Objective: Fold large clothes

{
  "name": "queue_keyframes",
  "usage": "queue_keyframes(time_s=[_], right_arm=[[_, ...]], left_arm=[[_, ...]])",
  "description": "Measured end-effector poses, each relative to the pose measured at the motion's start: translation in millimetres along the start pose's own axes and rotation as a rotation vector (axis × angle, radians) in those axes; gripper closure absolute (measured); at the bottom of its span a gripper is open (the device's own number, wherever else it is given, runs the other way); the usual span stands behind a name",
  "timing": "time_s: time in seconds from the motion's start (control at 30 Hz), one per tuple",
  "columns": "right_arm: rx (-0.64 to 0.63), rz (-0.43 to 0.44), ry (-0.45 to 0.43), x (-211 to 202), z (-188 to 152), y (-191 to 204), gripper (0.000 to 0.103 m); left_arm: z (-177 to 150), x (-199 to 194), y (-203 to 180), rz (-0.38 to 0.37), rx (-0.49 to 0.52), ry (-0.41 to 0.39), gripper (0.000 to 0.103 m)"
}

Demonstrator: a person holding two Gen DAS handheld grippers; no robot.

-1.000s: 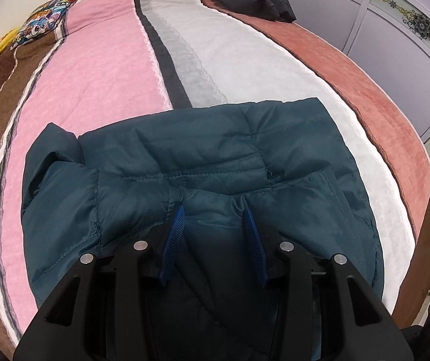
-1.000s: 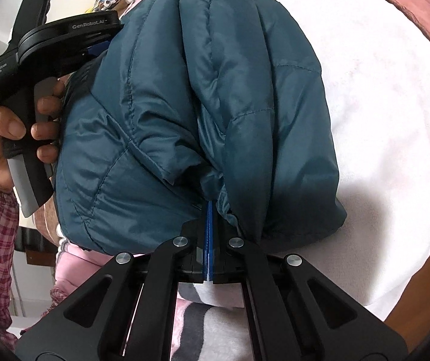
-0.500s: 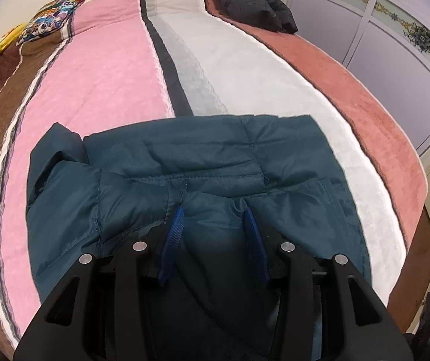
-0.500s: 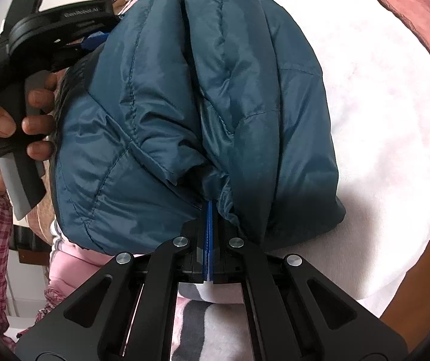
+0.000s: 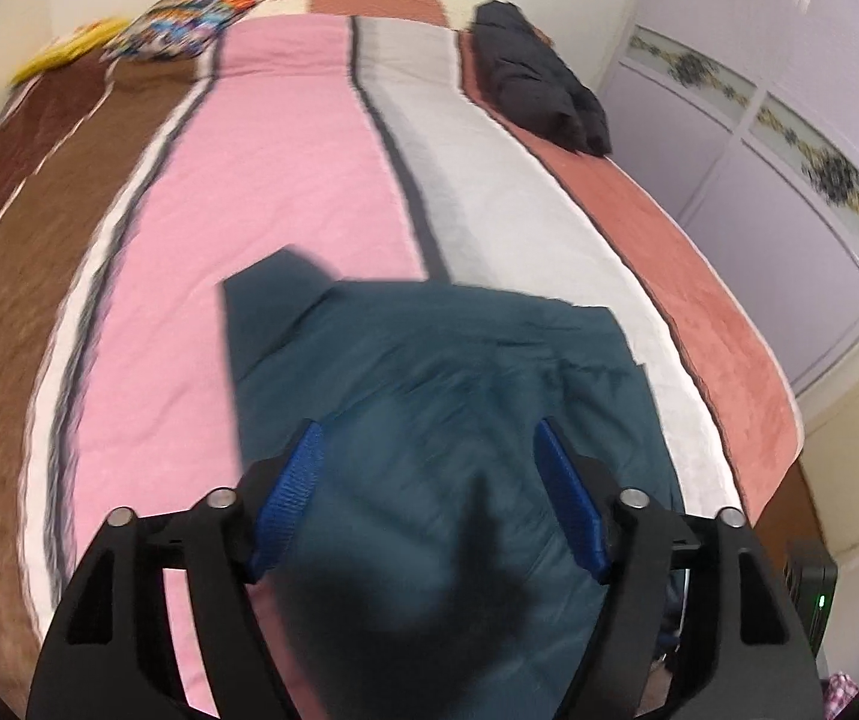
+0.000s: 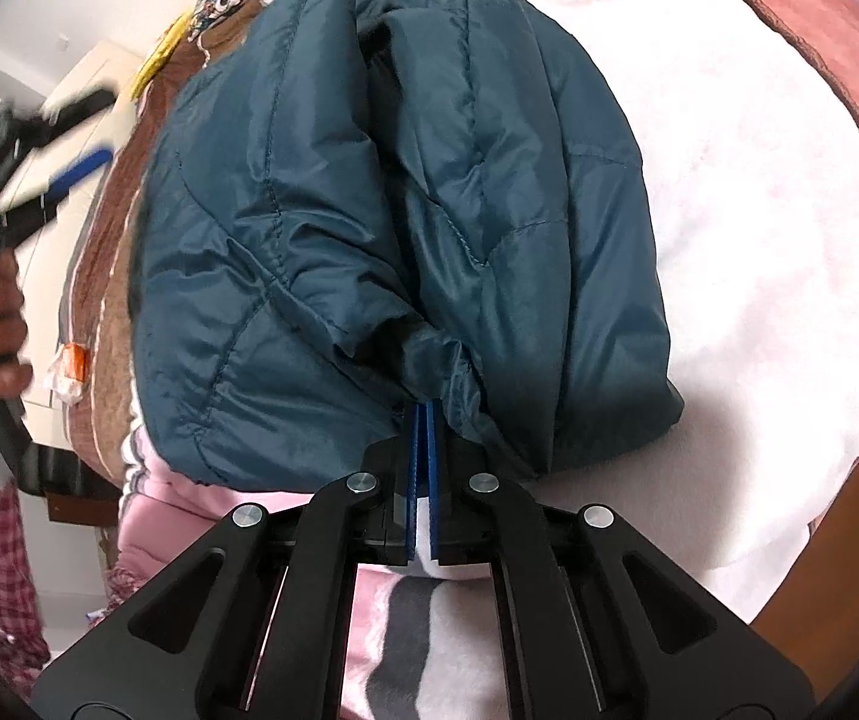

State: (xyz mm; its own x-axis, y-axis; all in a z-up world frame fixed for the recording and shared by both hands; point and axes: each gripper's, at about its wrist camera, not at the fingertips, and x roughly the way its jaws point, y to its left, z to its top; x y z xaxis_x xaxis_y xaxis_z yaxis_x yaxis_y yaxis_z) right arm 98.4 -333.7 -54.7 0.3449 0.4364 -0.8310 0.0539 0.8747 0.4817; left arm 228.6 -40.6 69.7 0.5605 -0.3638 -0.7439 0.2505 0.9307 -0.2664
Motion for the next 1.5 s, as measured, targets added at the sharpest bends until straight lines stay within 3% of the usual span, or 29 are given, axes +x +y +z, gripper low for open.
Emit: queue_keyframes(time_s=[0.17,0.4,0.87,1.03,1.17,1.37,1.5], right_arm=[[0.003,0.025,-0.007,-11.9,0.0,-4.1,0.098],[-0.020,0.041,-0.048,-29.6,2.1,3.9,0.072],[0.036,0.005,-0.107,-46.6,6.2,-14.6,0.059],[0.053,-0.005,-0.112,-48.6,10.5,-22.0,0.053],[0.065,-0.016,-0.132,-53.3,21.4,-32.3,0.042],[0.087,0.006,-0.172,-53.2,53.2,-41.9,0.030],[0.106,0.013,-0.142,-36.6,79.2,-52.9,0.030]], left_arm=[[-29.7,-8.4,30.1,0.004,-0.077,0.037,0.028],[-62.3,-16.0,50.5,-0.041,-0.150,0.083,0.027],[-107.2,-19.8,59.6,-0.066,-0.214,0.133,0.027],[-113.5,-19.6,65.8,-0.091,-0.250,0.149,0.027],[-113.0,-17.6,68.7,-0.130,-0.278,0.155,0.025],[-102.4,-1.0,74.6,-0.210,-0.346,0.163,0.022],[-95.9,14.5,77.5,-0.225,-0.361,0.178,0.022]])
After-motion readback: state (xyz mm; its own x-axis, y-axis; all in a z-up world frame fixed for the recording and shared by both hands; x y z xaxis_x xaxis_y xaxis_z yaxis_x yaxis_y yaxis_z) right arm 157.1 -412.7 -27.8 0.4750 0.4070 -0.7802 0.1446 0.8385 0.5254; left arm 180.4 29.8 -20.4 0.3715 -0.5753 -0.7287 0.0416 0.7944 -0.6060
